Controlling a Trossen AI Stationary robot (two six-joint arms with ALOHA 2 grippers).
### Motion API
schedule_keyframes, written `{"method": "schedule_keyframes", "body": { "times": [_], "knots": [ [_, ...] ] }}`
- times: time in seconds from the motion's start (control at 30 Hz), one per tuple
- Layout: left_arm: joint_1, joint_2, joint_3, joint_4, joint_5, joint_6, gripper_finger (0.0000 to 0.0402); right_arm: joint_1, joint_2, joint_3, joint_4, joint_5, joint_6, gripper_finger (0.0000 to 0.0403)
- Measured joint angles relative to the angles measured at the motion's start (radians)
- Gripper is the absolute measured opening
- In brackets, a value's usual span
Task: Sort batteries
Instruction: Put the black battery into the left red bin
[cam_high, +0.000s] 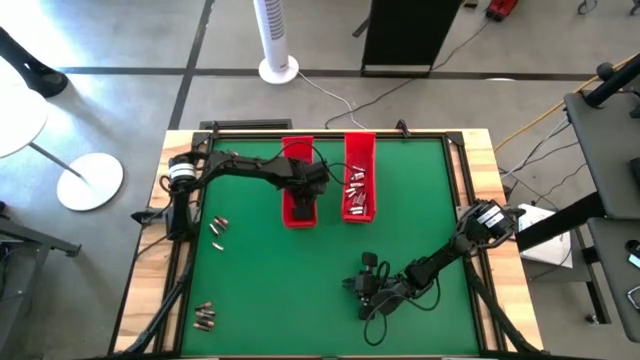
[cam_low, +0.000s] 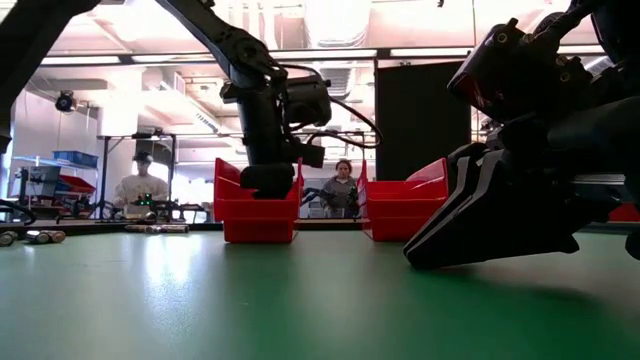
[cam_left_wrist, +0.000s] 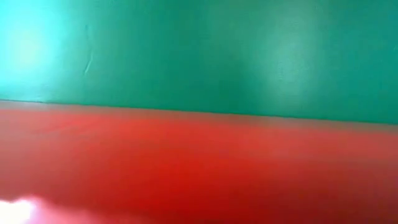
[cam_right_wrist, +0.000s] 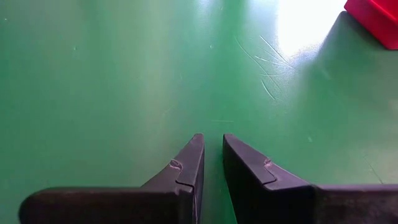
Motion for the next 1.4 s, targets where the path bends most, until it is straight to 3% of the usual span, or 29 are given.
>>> {"method": "schedule_keyframes", "body": {
  "times": [0.93, 1.4],
  "knots": [
    [-0.006, 0.001, -0.001, -0.001, 0.006, 0.025, 0.0066, 0.000, 0.000, 0.000, 0.000, 0.000, 0.000, 0.0052],
    [-0.009, -0.037, -0.005, -0.017, 0.014, 0.024, 0.0123, 0.000, 0.000, 0.000, 0.000, 0.000, -0.001, 0.0052]
  ]
}}
